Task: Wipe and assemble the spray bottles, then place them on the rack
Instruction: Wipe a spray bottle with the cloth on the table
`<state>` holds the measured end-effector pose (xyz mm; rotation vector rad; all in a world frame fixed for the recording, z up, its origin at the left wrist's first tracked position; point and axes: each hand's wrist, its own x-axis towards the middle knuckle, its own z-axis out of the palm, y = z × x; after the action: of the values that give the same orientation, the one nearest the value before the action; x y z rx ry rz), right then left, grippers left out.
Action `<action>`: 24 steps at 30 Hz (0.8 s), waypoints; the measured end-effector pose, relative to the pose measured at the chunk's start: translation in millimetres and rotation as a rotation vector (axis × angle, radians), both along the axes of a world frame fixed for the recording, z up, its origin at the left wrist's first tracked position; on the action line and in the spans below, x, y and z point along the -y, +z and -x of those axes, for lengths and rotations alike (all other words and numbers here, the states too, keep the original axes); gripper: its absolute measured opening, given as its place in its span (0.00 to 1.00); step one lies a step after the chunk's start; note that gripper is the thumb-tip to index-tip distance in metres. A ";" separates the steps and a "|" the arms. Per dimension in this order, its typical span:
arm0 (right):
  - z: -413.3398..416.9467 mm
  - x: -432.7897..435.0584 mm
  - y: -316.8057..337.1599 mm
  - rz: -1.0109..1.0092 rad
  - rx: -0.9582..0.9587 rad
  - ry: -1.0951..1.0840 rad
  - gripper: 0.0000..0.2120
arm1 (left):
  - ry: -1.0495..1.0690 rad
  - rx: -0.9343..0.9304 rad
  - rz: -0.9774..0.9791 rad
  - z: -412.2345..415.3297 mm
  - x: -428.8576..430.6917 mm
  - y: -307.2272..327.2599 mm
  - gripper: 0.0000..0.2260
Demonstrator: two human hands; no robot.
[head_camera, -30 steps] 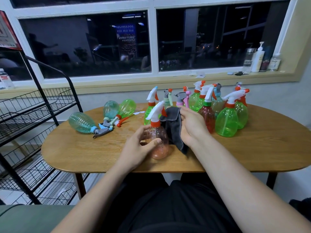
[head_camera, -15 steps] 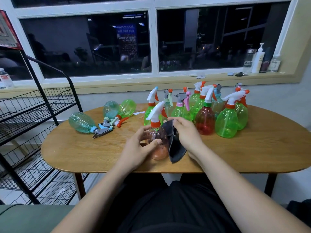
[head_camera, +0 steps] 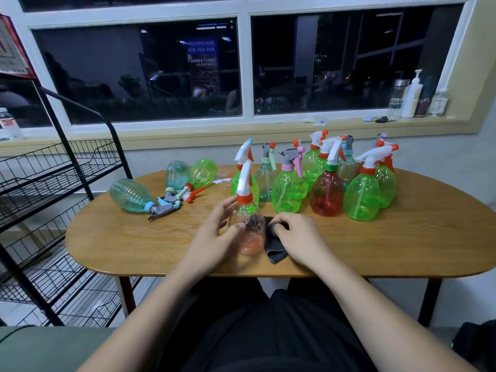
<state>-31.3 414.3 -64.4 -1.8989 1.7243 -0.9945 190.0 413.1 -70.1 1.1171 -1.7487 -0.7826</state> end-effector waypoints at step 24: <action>-23.8 -23.5 -3.9 0.069 0.518 0.147 0.26 | 0.136 0.072 0.224 15.0 16.4 -10.8 0.29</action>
<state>-7.5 437.9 -68.3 -1.5903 1.2490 -1.3529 175.1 396.7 -80.9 1.1094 -1.7499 -0.4569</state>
